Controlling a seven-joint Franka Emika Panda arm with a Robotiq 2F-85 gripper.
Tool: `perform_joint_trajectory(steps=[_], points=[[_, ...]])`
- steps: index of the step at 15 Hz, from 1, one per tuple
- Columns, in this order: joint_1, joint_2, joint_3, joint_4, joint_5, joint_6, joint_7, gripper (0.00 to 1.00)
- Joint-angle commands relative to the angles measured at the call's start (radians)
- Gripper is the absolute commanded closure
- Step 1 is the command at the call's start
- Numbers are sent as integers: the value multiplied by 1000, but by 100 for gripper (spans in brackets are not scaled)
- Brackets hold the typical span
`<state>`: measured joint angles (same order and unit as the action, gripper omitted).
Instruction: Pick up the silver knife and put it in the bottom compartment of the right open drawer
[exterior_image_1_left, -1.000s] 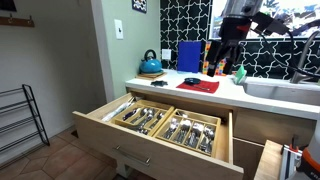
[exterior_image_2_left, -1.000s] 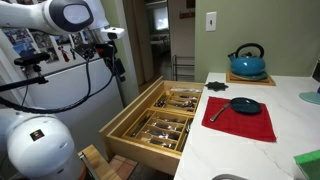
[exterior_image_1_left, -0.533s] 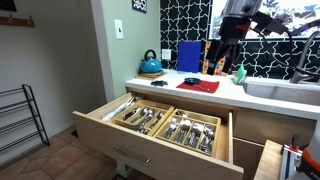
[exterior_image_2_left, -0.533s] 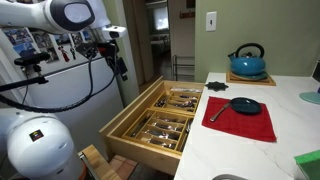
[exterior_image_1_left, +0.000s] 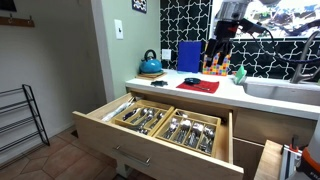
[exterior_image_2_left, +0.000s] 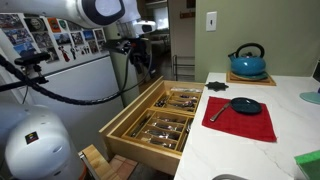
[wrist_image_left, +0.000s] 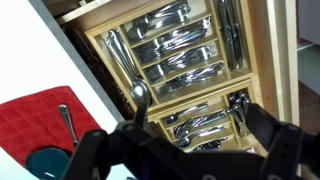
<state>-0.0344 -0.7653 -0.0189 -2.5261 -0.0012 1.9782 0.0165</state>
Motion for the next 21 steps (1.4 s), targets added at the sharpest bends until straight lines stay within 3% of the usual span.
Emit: perform_joint_trajectory(steps=[1, 10, 17, 21], points=[[-19, 163, -71, 98, -30, 55, -94, 0], [-59, 468, -199, 233, 4, 236, -241, 0], [-108, 632, -224, 258, 26, 352, -239, 0], [-111, 607, -201, 250, 2, 337, -224, 0]])
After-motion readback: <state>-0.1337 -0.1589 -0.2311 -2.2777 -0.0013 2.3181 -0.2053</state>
